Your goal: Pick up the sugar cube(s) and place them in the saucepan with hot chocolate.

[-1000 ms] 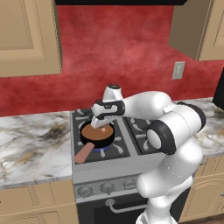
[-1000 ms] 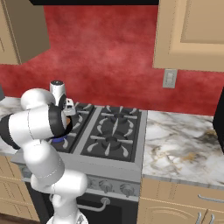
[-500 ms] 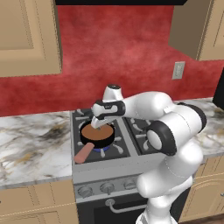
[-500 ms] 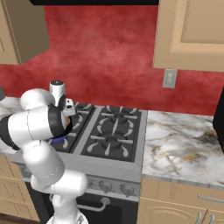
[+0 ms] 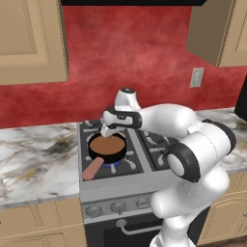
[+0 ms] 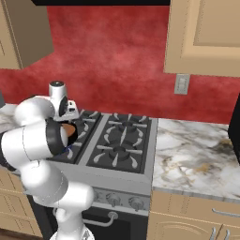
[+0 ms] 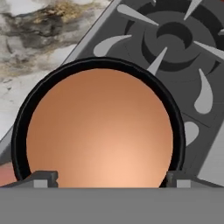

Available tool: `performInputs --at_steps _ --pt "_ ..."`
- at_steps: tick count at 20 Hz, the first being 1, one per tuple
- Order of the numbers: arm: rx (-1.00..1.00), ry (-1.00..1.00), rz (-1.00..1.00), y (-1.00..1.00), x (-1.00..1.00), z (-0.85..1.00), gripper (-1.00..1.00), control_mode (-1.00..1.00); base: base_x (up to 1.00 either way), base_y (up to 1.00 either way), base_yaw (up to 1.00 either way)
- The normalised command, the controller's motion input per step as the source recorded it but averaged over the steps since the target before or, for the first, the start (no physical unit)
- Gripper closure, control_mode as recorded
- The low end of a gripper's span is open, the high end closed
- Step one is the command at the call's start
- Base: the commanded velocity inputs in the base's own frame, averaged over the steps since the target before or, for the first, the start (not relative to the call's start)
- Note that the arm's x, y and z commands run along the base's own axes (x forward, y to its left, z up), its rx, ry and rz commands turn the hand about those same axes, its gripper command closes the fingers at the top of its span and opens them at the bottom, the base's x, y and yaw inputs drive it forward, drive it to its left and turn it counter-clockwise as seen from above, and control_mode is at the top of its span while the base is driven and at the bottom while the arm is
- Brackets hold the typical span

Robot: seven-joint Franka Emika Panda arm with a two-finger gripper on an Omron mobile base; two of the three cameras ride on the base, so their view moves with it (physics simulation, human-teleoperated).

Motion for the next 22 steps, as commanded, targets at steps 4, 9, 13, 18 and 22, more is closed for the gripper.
performInputs --at_steps 4,9,13,18,22 --pt "0.0 -0.06 0.0 -0.19 0.0 0.52 -1.0 -1.0 0.0 0.0 0.0" --pt "0.06 -0.05 0.0 -0.61 -0.01 0.12 -1.0 -1.0 0.0 0.0 0.0" --pt "0.09 -0.04 0.0 -0.59 0.0 0.03 -1.0 -1.0 0.0 0.0 0.0" --pt "0.09 0.0 0.0 -0.58 0.0 0.08 -1.0 -1.0 0.0 0.0 0.0" --pt "0.09 0.0 0.0 -0.55 0.0 0.07 -1.0 -1.0 0.0 0.0 0.0"
